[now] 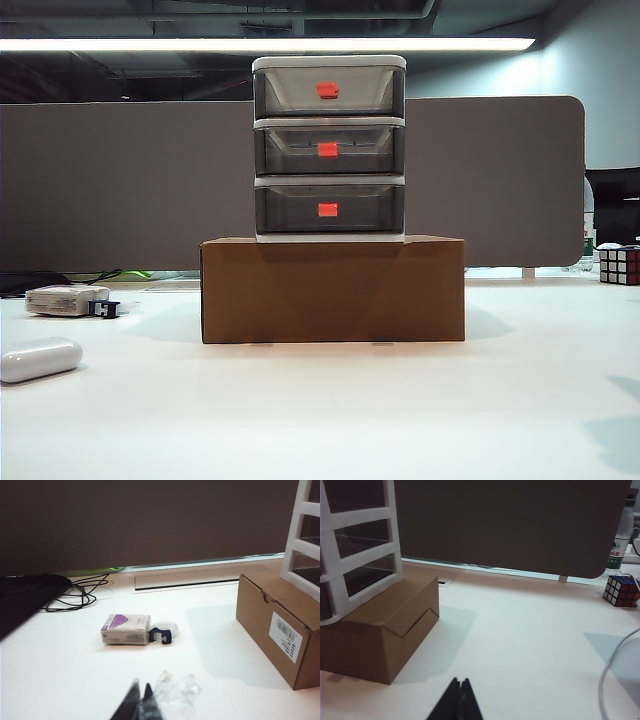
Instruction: Open the second layer of the drawer on the table, pick up the earphone case on the table and put it in, and finally close the drawer.
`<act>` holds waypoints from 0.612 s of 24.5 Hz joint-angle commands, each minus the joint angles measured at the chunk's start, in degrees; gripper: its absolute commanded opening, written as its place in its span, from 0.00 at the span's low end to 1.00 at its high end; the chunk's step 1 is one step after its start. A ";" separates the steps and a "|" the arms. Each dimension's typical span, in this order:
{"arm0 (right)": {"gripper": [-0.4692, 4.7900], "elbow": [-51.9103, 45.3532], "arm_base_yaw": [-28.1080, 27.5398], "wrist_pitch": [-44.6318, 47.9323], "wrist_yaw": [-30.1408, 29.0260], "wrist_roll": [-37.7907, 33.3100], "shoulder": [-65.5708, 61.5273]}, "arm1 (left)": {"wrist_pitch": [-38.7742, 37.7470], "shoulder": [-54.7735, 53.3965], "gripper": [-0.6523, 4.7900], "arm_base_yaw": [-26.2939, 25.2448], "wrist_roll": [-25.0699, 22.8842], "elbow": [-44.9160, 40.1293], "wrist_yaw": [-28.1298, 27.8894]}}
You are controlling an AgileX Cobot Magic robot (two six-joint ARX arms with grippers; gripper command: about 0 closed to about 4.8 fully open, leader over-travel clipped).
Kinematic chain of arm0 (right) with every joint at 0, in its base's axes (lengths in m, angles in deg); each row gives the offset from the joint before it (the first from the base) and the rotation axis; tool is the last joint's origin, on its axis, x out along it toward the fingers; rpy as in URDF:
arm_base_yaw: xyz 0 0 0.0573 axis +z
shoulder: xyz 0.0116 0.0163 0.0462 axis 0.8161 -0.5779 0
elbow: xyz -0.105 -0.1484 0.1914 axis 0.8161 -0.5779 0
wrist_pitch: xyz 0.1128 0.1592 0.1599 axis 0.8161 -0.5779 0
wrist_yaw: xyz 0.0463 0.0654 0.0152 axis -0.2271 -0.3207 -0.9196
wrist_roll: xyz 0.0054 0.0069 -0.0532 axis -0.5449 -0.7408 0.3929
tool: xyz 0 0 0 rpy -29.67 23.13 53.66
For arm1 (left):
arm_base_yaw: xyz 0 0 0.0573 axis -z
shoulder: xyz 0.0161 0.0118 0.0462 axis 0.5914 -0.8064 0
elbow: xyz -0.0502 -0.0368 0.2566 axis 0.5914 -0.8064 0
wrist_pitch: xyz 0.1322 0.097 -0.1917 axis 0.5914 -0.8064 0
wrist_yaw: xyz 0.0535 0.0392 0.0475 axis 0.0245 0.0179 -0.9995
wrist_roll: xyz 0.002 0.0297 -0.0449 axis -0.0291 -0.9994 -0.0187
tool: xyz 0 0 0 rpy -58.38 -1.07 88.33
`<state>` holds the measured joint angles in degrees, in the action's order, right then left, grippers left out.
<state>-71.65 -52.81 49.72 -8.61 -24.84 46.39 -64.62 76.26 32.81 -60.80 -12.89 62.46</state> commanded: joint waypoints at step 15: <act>0.08 -0.35 0.17 1.31 -14.03 -9.46 0.00 | 4.76 -0.04 0.11 7.08 15.21 0.22 17.27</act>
<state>-71.65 -52.72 50.18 -19.34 -32.60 46.36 -60.99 76.26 37.71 -46.36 -12.85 78.59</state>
